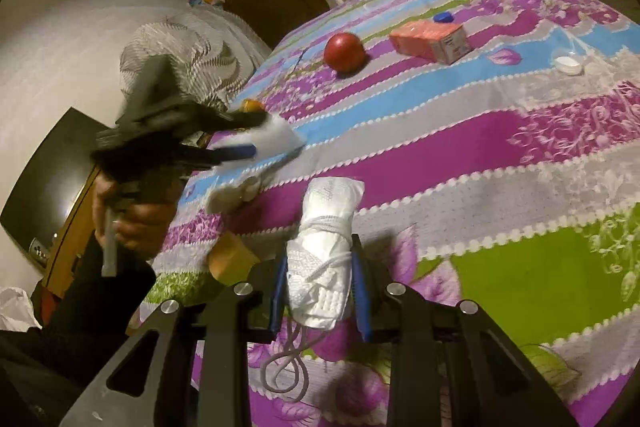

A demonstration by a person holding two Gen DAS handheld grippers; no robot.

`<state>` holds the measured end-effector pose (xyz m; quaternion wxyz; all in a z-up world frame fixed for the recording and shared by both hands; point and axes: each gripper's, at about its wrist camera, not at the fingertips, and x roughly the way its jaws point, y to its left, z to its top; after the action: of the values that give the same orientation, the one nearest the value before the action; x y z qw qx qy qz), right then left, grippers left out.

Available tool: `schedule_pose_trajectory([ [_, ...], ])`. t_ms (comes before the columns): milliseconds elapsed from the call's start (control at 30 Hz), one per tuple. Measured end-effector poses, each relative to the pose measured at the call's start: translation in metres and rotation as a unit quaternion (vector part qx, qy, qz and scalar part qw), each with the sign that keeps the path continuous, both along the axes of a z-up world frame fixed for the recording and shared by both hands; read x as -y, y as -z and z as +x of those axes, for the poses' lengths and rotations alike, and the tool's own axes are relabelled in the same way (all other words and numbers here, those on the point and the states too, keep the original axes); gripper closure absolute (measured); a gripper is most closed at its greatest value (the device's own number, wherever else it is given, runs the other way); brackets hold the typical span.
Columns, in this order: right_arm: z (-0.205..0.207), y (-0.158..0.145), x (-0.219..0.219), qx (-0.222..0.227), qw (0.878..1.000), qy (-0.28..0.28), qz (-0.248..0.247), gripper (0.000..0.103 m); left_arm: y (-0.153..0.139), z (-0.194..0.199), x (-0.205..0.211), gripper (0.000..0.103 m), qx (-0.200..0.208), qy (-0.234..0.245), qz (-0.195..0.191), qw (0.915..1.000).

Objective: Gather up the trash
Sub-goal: 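Grasp the white foam sheet with the left tool while the right tool holds the tissue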

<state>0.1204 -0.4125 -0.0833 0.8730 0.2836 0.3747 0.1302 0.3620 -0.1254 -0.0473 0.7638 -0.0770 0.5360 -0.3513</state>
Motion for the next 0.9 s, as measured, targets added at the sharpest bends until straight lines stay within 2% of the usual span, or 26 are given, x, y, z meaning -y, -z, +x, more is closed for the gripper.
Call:
schedule_pose_trajectory([
  [33,-0.002,0.001,0.003,-0.001,1.000,0.004,0.002,0.074,-0.011,0.002,-0.008,0.016,0.020,-0.018,-0.009,0.9996],
  [100,-0.006,0.003,0.008,-0.001,1.000,0.008,0.007,0.074,-0.023,0.009,-0.017,0.015,0.074,-0.057,0.046,0.9945],
  [167,-0.008,0.004,0.011,0.000,1.000,0.006,0.009,0.074,-0.027,0.019,-0.021,0.015,0.110,-0.061,0.117,0.9851],
  [200,-0.010,0.004,0.011,0.001,1.000,0.004,0.010,0.074,-0.026,0.024,-0.021,0.015,0.126,-0.044,0.149,0.9799],
  [300,-0.012,0.007,0.015,0.002,1.000,0.002,0.016,0.074,-0.011,0.031,-0.016,0.015,0.158,0.042,0.252,0.9537],
  [333,-0.013,0.008,0.015,0.002,1.000,0.002,0.019,0.074,-0.002,0.033,-0.014,0.015,0.165,0.074,0.280,0.9429],
  [400,-0.011,0.010,0.017,0.000,1.000,0.003,0.028,0.074,0.009,0.036,-0.009,0.015,0.192,0.108,0.318,0.9220],
  [433,-0.010,0.011,0.017,-0.002,1.000,0.004,0.029,0.074,0.015,0.038,-0.007,0.015,0.195,0.129,0.324,0.9168],
  [500,-0.006,0.012,0.015,-0.005,1.000,0.004,0.026,0.074,0.028,0.038,0.000,0.015,0.188,0.161,0.326,0.9125],
  [600,-0.001,0.011,0.011,-0.004,1.000,0.002,0.025,0.074,0.052,0.036,0.008,0.015,0.183,0.200,0.344,0.8990],
  [633,0.000,0.011,0.009,-0.004,1.000,0.002,0.023,0.074,0.057,0.035,0.009,0.016,0.185,0.205,0.346,0.8965],
  [667,0.001,0.010,0.008,-0.003,1.000,0.002,0.022,0.074,0.056,0.036,0.007,0.028,0.188,0.201,0.336,0.9008],
  [733,0.003,0.009,0.003,0.000,1.000,0.001,0.023,0.074,0.051,0.042,0.003,0.058,0.166,0.192,0.309,0.9168],
  [800,0.007,0.004,-0.002,0.005,1.000,-0.003,0.019,0.074,0.037,0.041,-0.002,0.058,0.179,0.177,0.296,0.9215],
  [900,0.014,-0.011,-0.015,0.022,1.000,-0.013,0.006,0.074,-0.002,0.030,-0.015,0.058,0.230,0.141,0.282,0.9209],
])
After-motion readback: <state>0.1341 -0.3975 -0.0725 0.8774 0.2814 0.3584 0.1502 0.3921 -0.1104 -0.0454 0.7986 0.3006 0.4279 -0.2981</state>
